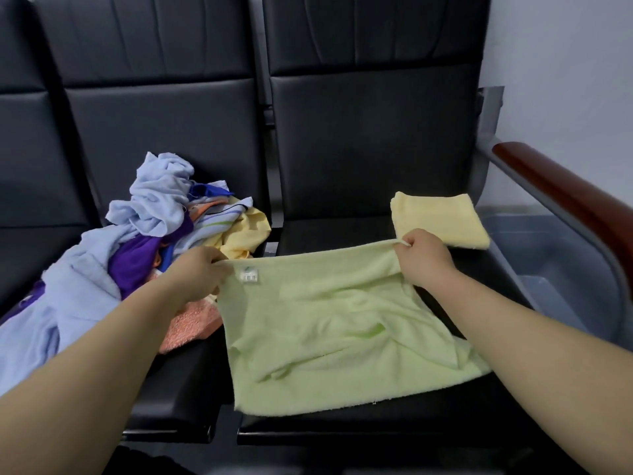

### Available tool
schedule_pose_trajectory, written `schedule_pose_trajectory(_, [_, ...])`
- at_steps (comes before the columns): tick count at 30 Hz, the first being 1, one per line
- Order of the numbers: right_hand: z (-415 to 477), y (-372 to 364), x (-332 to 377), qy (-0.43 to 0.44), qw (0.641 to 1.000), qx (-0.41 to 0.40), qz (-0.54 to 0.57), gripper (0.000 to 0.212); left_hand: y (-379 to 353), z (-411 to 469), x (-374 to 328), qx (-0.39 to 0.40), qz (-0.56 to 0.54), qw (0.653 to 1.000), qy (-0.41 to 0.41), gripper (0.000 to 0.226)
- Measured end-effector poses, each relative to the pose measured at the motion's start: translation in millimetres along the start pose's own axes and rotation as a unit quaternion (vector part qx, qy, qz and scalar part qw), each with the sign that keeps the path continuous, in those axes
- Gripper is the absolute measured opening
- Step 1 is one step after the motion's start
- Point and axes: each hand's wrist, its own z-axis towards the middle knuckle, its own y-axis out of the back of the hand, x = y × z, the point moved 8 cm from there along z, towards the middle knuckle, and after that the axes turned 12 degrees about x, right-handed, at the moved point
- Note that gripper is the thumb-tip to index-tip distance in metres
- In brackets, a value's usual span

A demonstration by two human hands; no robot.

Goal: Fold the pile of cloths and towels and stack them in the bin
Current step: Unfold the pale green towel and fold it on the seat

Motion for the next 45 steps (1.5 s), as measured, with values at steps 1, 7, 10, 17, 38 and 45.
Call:
schedule_pose_trajectory(1, [-2.2, 12.6, 6.1, -0.001, 0.999, -0.006, 0.036, 0.025, 6.0, -2.4, -5.0, -0.019, -0.042, 0.999, 0.001, 0.016])
schedule_pose_trajectory(7, [-7.5, 90.8, 61.0, 0.019, 0.983, -0.077, 0.166, 0.022, 67.0, -15.5, -61.0, -0.116, -0.181, 0.976, -0.038, 0.018])
schedule_pose_trajectory(10, [-13.0, 137.2, 102.9, 0.059, 0.968, -0.129, 0.207, 0.026, 123.9, -27.5, -91.5, -0.191, -0.230, 0.951, -0.082, 0.020])
schedule_pose_trajectory(17, [-42.7, 196.0, 134.1, 0.149, 0.947, -0.178, 0.224, 0.016, 182.1, -66.5, -116.1, -0.274, -0.259, 0.911, -0.168, 0.016])
schedule_pose_trajectory(38, [-64.1, 35.2, -46.9, 0.007, 0.984, 0.092, 0.155, 0.012, -42.1, -47.7, -13.1, 0.094, -0.330, 0.935, -0.090, 0.007])
schedule_pose_trajectory(45, [-88.3, 19.1, -65.0, -0.114, 0.930, 0.312, 0.159, 0.024, -51.2, -54.3, 16.1, 0.200, -0.358, 0.912, -0.004, 0.026])
